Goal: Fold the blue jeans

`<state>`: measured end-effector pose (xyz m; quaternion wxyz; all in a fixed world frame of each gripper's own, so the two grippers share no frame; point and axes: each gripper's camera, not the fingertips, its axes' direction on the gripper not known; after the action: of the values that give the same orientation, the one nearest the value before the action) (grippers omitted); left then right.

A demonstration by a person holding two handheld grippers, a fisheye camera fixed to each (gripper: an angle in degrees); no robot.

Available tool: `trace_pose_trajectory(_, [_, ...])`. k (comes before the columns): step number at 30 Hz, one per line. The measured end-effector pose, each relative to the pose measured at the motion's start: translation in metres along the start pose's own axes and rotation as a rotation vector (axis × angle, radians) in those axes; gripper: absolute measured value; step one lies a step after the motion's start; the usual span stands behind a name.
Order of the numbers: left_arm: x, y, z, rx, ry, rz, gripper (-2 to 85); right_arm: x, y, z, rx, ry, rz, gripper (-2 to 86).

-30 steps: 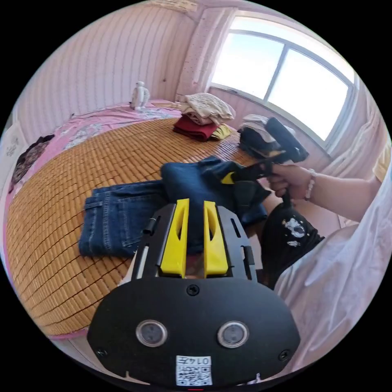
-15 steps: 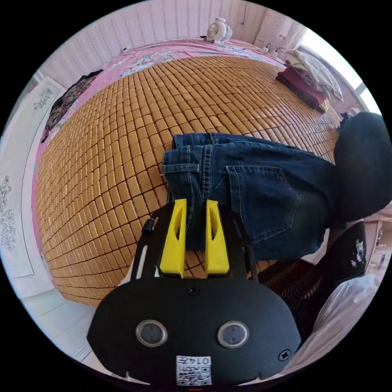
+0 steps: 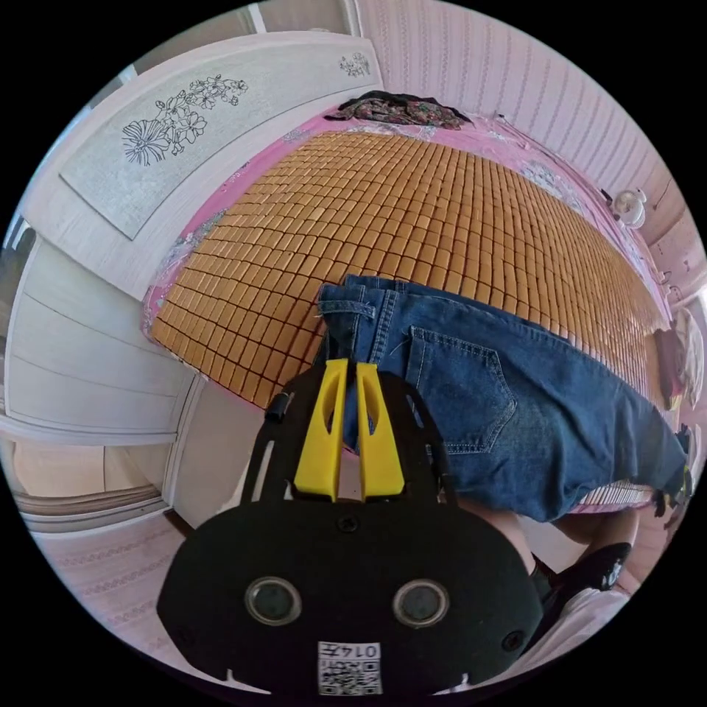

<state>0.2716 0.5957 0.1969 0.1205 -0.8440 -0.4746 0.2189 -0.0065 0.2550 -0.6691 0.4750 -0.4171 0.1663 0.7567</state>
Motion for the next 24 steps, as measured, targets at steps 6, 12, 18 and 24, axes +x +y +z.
trace_pose_trajectory(6, [-0.010,0.003,-0.003,0.115,0.154,0.009,4.9,0.000,0.017,0.065,-0.054,0.343,0.170,11.0])
trace_pose_trajectory(12, [0.034,-0.031,0.071,-0.102,0.176,0.032,9.1,-0.013,-0.015,0.077,0.077,0.451,0.262,11.3])
trace_pose_trajectory(18, [0.038,-0.050,0.105,-0.124,0.111,0.069,9.0,0.009,-0.028,0.056,0.235,0.439,0.323,9.9])
trace_pose_trajectory(24, [0.033,-0.081,0.127,-0.182,0.028,0.152,7.7,0.037,-0.045,0.122,-0.135,0.237,0.291,16.6])
